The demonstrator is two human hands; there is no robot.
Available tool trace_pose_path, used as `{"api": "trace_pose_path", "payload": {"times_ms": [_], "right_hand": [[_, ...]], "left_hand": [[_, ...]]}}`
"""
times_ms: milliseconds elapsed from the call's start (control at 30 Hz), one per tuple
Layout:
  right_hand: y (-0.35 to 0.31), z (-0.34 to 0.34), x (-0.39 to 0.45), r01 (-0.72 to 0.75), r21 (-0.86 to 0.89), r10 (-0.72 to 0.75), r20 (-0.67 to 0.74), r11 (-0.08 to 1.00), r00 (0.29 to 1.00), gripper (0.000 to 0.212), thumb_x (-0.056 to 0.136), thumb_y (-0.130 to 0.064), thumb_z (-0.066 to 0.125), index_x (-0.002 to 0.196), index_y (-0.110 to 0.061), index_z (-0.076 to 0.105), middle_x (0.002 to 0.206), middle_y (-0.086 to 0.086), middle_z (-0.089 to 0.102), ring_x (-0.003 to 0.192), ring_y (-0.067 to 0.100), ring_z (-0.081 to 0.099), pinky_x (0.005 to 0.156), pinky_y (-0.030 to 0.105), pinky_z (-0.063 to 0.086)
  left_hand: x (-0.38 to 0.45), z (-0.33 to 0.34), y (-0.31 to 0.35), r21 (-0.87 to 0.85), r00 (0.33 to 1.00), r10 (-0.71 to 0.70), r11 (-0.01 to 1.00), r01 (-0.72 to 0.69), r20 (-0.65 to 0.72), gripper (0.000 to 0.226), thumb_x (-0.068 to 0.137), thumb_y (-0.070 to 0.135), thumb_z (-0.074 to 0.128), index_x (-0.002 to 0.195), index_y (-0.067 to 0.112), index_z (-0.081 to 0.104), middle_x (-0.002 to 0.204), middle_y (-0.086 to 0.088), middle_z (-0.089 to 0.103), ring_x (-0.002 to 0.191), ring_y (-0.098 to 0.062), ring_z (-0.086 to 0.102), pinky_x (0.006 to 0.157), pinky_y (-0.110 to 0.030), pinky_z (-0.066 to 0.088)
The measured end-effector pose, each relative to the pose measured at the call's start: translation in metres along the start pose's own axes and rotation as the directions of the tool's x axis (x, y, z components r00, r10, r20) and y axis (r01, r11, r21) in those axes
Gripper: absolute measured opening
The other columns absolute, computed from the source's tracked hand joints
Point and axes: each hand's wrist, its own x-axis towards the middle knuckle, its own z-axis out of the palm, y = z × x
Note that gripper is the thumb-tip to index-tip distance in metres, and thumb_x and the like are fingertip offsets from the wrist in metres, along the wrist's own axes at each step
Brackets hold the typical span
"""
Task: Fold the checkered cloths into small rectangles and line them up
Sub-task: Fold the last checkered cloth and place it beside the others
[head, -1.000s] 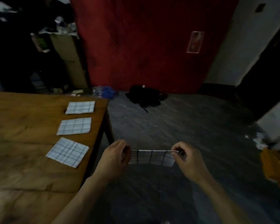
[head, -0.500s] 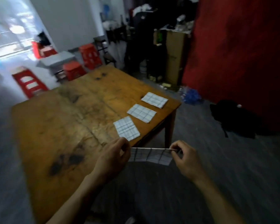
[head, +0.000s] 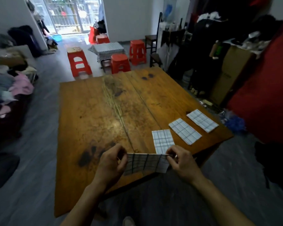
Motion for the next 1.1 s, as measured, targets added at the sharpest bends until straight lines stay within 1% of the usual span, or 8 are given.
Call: {"api": "trace_pose_path", "payload": {"times_ms": [100, 233, 433, 700, 833, 900, 1000, 1100], "right_hand": [[-0.004, 0.012, 0.034, 0.028, -0.052, -0.024, 0.065, 0.998, 0.998, 0.011, 0.088, -0.017, 0.065, 0.088, -0.025, 0.058, 0.087, -0.012, 0.058, 0.083, 0.001, 0.056, 0.073, 0.026, 0.052], [-0.005, 0.028, 0.067, 0.036, -0.057, -0.032, 0.072, 0.998, 0.997, 0.013, 0.089, -0.019, 0.065, 0.087, -0.029, 0.057, 0.085, -0.015, 0.058, 0.082, -0.002, 0.055, 0.068, 0.013, 0.044], [-0.002, 0.047, 0.109, 0.043, -0.015, -0.040, 0.143, 0.999, 0.989, 0.007, 0.092, -0.019, 0.063, 0.090, -0.026, 0.060, 0.086, -0.016, 0.060, 0.084, -0.002, 0.056, 0.073, 0.007, 0.043], [0.025, 0.067, 0.154, 0.031, 0.035, -0.038, 0.226, 0.999, 0.973, 0.008, 0.092, -0.019, 0.062, 0.090, -0.026, 0.059, 0.085, -0.013, 0.061, 0.082, 0.002, 0.058, 0.071, 0.023, 0.052], [0.040, 0.073, 0.164, -0.006, 0.021, 0.000, 0.266, 1.000, 0.964, 0.008, 0.092, -0.019, 0.061, 0.090, -0.026, 0.060, 0.083, -0.013, 0.060, 0.081, 0.003, 0.058, 0.070, 0.024, 0.052], [0.049, 0.076, 0.169, -0.027, 0.016, 0.021, 0.280, 1.000, 0.960, 0.008, 0.092, -0.019, 0.062, 0.089, -0.027, 0.060, 0.083, -0.012, 0.060, 0.080, 0.003, 0.058, 0.069, 0.024, 0.052], [0.060, 0.081, 0.178, -0.055, -0.010, 0.056, 0.272, 0.998, 0.961, 0.011, 0.090, -0.018, 0.064, 0.091, -0.028, 0.058, 0.088, -0.013, 0.058, 0.083, 0.004, 0.056, 0.071, 0.023, 0.050], [0.066, 0.086, 0.188, -0.057, -0.057, 0.069, 0.238, 0.997, 0.969, 0.015, 0.089, -0.021, 0.065, 0.102, -0.026, 0.060, 0.101, -0.010, 0.055, 0.093, 0.005, 0.053, 0.080, 0.024, 0.050]], "left_hand": [[0.020, -0.002, -0.026, -0.036, 0.998, -0.061, 0.997, 0.061, -0.007, 0.015, 0.088, 0.012, 0.064, 0.085, 0.024, 0.054, 0.080, 0.013, 0.060, 0.074, -0.003, 0.060, 0.062, -0.029, 0.055], [0.036, -0.005, -0.056, -0.055, 0.995, -0.098, 0.994, 0.099, 0.011, 0.013, 0.090, 0.013, 0.064, 0.086, 0.022, 0.055, 0.079, 0.011, 0.060, 0.073, -0.003, 0.059, 0.061, -0.027, 0.054], [0.049, -0.008, -0.087, -0.107, 0.975, -0.222, 0.970, 0.220, 0.000, 0.008, 0.092, 0.018, 0.062, 0.087, 0.022, 0.057, 0.080, 0.010, 0.061, 0.076, -0.004, 0.061, 0.062, -0.030, 0.055], [0.075, 0.011, -0.103, -0.058, 0.944, -0.329, 0.943, 0.329, 0.017, 0.006, 0.093, 0.019, 0.062, 0.089, 0.021, 0.059, 0.082, 0.009, 0.063, 0.076, -0.003, 0.061, 0.063, -0.027, 0.056], [0.101, 0.022, -0.110, 0.012, 0.928, -0.370, 0.929, 0.370, 0.054, 0.005, 0.092, 0.021, 0.063, 0.090, 0.024, 0.060, 0.084, 0.010, 0.063, 0.078, -0.001, 0.060, 0.066, -0.019, 0.052], [0.118, 0.028, -0.115, 0.043, 0.922, -0.379, 0.925, 0.377, 0.077, 0.003, 0.092, 0.022, 0.064, 0.094, 0.022, 0.063, 0.088, 0.008, 0.064, 0.082, -0.004, 0.061, 0.072, -0.022, 0.054], [0.137, 0.040, -0.123, 0.072, 0.902, -0.422, 0.906, 0.417, 0.095, 0.014, 0.090, 0.021, 0.066, 0.104, 0.020, 0.064, 0.097, 0.005, 0.067, 0.089, -0.009, 0.062, 0.079, -0.024, 0.054], [0.145, 0.051, -0.130, 0.135, 0.871, -0.486, 0.870, 0.474, 0.076, 0.032, 0.089, 0.023, 0.068, 0.119, 0.019, 0.060, 0.110, 0.003, 0.063, 0.096, -0.012, 0.060, 0.084, -0.028, 0.053]]}}
